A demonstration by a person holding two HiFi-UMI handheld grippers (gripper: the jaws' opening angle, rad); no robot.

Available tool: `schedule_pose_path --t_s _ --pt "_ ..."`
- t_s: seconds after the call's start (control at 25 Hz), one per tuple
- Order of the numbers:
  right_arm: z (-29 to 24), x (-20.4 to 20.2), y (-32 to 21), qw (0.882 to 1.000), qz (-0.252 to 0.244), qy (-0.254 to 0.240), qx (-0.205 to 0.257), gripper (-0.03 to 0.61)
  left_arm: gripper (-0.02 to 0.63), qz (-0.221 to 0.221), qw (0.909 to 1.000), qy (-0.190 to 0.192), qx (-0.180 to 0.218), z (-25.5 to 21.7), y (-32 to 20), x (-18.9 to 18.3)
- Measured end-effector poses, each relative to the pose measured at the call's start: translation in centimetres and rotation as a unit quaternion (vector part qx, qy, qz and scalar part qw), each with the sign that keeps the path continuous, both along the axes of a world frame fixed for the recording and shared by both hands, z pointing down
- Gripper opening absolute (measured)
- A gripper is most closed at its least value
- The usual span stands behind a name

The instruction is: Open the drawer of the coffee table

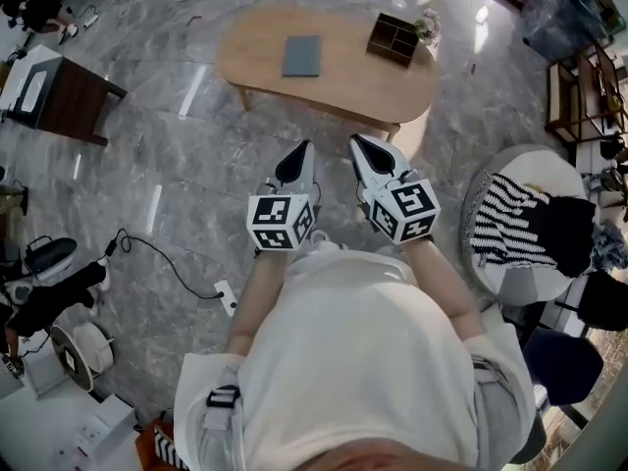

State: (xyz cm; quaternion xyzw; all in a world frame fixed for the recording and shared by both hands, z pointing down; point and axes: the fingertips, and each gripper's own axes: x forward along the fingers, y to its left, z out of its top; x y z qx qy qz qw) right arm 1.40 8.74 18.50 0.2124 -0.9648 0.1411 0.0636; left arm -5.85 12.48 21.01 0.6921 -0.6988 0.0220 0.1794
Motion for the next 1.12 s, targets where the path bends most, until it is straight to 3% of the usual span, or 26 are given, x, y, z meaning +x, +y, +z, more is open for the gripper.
schedule_pose_path --t_s 0.28,0.6,0.92,1.12 --pt "0.8 -3.2 -0.3 0.999 0.052 0.010 0.000 0.002 0.002 0.042 0.9991 0.003 -0.006 1.0 -0.6 -4.1" --pt "1.4 -2.3 -1.7 0.995 0.092 0.030 -0.008 0.003 0.002 0.050 0.9984 0.026 -0.008 2.3 -1.7 -5.9" --pt "4.2 -1.0 -6.8 0.990 0.134 0.033 -0.032 0.003 0.002 0.051 0.9980 0.016 -0.033 4.9 -5.4 -7.0" --pt "4.9 -3.1 -11.1 0.990 0.134 0.040 -0.025 0.003 0.002 0.052 0.9974 0.007 -0.050 6.9 -8.9 -9.0"
